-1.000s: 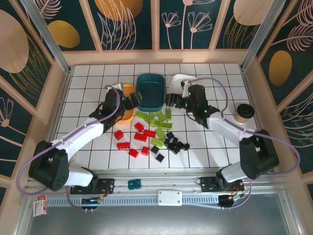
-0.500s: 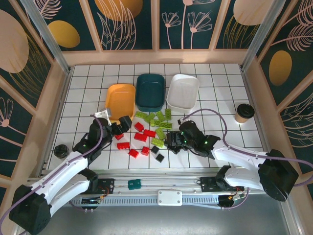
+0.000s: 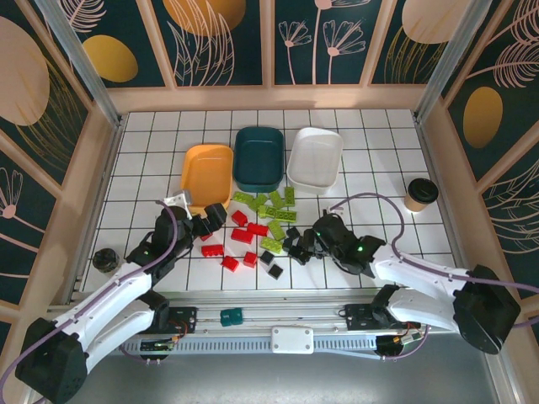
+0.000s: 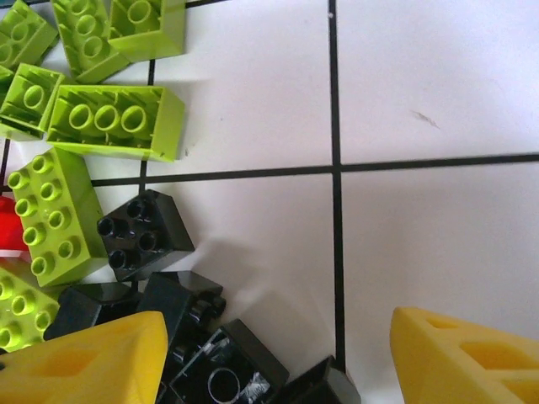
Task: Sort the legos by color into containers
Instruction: Pick up the lego from the bottom-center of the table.
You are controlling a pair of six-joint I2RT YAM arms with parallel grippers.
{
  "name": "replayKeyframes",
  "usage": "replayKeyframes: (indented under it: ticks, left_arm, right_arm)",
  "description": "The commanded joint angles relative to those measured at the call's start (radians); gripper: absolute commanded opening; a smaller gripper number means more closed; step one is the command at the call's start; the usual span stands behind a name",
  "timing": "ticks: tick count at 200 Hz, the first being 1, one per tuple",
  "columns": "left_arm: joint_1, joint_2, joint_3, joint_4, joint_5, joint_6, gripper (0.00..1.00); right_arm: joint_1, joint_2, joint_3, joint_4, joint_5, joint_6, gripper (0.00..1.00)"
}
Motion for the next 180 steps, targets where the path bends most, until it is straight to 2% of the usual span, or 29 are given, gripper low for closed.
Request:
replayKeyframes:
  ticks: [1,35,93,138,159,180]
  left_arm:
    - [-0.005,0.020,-0.014,0.035,0.008,-0.019,0.99]
    - [-0.005,0.052,-0.014,0.051,0.010,-0.022,0.99]
    - [-0.005,0.053,-0.009,0.043,0.011,-0.019,0.99]
    - [-0.004,0.050,-0.017,0.044,0.010,-0.023,0.99]
    - [-0.004,0.056,-0.016,0.046,0.013,-0.023,0.99]
    - [-0.005,0.062,-0.007,0.047,0.018,-0.019,0.99]
  right_arm:
    - [0.008,-0.024,-0.054,-0.032,-0.010,0.106,0.69]
    - [0.007,-0.033,-0.111,-0.001,-0.035,0.159,0.63]
    - [-0.022,-0.069,-0.125,-0.065,0.019,0.172,0.50]
    - [-0.041,-0.056,-0.120,-0.053,-0.027,0.141,0.50]
    - [-0.042,-0.032,-0.120,-0.035,-0.037,0.135,0.45]
    - [-0.042,-0.006,-0.113,-0.025,-0.040,0.120,0.33]
